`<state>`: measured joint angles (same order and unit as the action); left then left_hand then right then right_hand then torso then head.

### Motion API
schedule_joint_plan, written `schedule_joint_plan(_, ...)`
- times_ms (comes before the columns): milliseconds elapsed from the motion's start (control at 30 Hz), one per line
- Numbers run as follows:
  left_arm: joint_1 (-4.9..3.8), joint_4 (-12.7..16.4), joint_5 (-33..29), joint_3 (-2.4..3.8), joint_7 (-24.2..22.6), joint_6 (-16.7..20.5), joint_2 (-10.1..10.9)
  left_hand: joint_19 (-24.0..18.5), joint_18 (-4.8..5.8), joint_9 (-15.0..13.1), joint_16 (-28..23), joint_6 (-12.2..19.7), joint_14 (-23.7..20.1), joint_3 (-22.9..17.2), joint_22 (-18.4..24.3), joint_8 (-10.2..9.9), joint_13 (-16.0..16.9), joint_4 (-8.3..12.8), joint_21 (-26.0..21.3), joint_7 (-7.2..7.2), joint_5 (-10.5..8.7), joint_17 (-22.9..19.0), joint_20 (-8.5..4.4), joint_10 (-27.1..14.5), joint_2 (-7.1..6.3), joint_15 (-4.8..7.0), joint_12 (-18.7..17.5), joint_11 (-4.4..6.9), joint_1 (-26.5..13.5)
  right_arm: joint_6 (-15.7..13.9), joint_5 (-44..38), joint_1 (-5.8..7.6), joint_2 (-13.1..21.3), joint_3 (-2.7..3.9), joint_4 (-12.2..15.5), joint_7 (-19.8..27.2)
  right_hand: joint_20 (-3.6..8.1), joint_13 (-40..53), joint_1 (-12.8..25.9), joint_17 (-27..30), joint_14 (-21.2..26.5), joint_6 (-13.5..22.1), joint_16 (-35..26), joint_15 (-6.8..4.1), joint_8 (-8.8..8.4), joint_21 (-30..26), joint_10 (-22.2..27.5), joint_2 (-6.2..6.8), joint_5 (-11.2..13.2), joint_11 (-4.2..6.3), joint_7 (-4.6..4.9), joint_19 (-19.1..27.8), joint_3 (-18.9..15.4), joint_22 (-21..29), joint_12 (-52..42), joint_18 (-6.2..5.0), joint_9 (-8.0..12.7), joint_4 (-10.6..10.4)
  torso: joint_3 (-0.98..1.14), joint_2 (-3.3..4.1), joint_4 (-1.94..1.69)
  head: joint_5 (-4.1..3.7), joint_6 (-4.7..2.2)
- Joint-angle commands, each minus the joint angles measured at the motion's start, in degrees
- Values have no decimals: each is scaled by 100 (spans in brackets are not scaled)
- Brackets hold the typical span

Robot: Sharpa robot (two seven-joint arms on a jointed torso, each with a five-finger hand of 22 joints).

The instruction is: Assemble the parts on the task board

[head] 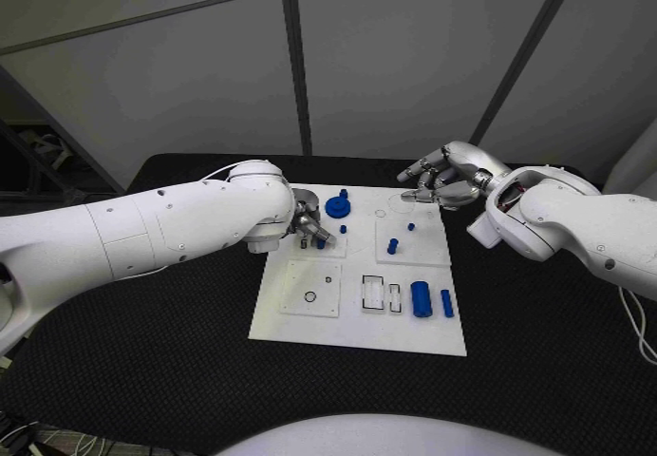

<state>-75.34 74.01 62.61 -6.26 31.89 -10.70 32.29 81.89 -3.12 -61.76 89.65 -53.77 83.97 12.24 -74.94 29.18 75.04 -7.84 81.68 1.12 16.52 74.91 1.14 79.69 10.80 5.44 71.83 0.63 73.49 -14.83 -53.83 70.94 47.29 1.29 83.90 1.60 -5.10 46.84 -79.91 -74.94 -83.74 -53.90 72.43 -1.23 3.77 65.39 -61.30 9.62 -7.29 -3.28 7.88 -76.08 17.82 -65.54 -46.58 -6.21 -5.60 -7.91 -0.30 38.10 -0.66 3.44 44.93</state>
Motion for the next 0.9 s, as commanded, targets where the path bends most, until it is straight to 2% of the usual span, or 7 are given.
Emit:
schedule_joint_plan(33, 38, 1, -2, -31, 138, -140, 10, 44, -1, 8, 35, -36, 603, 3, -115, 37, 587, -24, 20, -7, -18, 1509, -11, 173, 11, 9, 42, 183, -43, 26, -14, 13, 2, 5, 14, 22, 1, -9, 43, -238, -138, 22, -37, 9, -12, -29, 35, 4, -29, 14, 5, 51, -9, -1, 22, 29, 6, -34, 0, 1, 0, 5, 4)
schedule_joint_plan(100, 38, 3, -2, -31, 142, -134, 17, 46, -1, 6, 35, -38, 603, -8, -117, 42, 585, -8, 20, -19, 21, 1509, -15, 173, 16, 14, 42, 192, 7, 26, -14, 13, 4, 5, 13, 21, 1, -9, 43, -238, -138, 22, -37, 9, -12, -29, 35, 4, -29, 14, 5, 51, -9, -1, 22, 29, 6, -34, -2, 0, -2, 3, 4)
schedule_joint_plan(267, 39, 7, -2, -31, 150, -132, 28, 49, -1, 9, 35, -21, 603, -43, -125, 41, 576, 47, 18, -33, 269, 1509, -29, 169, 17, 28, 44, 208, 162, 27, -19, 13, 4, 5, 13, 19, 0, -5, 53, -235, -135, 24, -45, 10, -11, -29, 31, 3, -28, 13, 6, 53, -11, -3, 12, 29, 6, -43, -1, 0, -2, 7, 8)
schedule_joint_plan(533, 39, 3, -2, -30, 143, -129, 20, 52, 1, 10, 35, -26, 603, -32, -132, 45, 575, 22, 20, -27, 282, 1509, -30, 170, 20, 28, 47, 206, 150, 25, -23, 13, 3, 5, 16, 19, 0, -5, 53, -235, -135, 24, -45, 10, -11, -29, 31, 3, -28, 13, 6, 53, -11, -3, 12, 29, 6, -43, 0, -1, 3, 7, 7)
schedule_joint_plan(767, 39, -13, -2, -30, 192, -277, 28, 61, 5, -7, 35, -69, 603, 133, -153, 90, 571, -165, 22, -20, 4, 1509, -25, 182, -69, 20, 69, 198, -1, 20, -25, 13, 18, 5, 23, 13, -1, -8, 58, -232, -133, 25, -50, 10, -11, -29, 33, 2, -28, 13, 6, 55, -12, -5, 12, 28, 6, -49, 2, -2, -1, 0, 13)
schedule_joint_plan(833, 39, -20, -2, -30, 205, -301, 31, 67, 7, -15, 35, -82, 603, 180, -166, 106, 570, -222, 27, -18, -159, 1509, -24, 185, -84, 19, 75, 196, -41, 17, -26, 13, 21, 5, 26, 12, -1, -9, 61, -232, -133, 26, -51, 10, -10, -28, 33, 2, -28, 13, 6, 55, -13, -6, 12, 29, 7, -51, 1, -1, -3, -3, 12)
schedule_joint_plan(900, 39, -30, -2, -30, 216, -318, 33, 73, 10, -29, 35, -101, 603, 246, -180, 133, 574, -300, 32, -14, -454, 1509, -22, 194, -100, 16, 93, 193, -101, 14, -27, 13, 24, 5, 28, 12, -1, -9, 61, -232, -133, 26, -51, 10, -10, -28, 33, 2, -28, 13, 6, 55, -13, -6, 12, 29, 7, -51, 1, 0, -4, -2, 8)
